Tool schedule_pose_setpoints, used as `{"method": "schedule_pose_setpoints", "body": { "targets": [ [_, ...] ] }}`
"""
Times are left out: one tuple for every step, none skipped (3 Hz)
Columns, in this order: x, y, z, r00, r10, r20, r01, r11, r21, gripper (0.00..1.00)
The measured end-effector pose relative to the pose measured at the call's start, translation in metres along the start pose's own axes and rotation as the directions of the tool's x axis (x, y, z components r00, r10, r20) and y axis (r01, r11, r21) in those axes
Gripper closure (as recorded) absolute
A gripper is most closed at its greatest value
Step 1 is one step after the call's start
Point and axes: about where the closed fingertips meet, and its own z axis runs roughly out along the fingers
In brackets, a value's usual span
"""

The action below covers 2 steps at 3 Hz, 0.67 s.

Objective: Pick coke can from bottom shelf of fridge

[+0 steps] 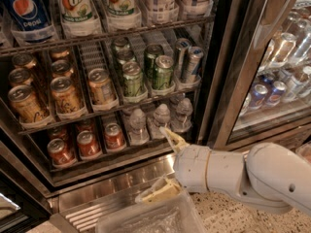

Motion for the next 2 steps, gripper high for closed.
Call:
{"method": "schedule_pose_setpoints", "body": {
  "targets": [
    [0.007, 0.015, 0.033, 0.999, 0.005, 0.034, -0.005, 1.0, -0.005, 0.0],
    [0.016, 0.026, 0.062, 0.997, 0.025, 0.078, -0.026, 0.9997, 0.003, 0.0]
  ]
}}
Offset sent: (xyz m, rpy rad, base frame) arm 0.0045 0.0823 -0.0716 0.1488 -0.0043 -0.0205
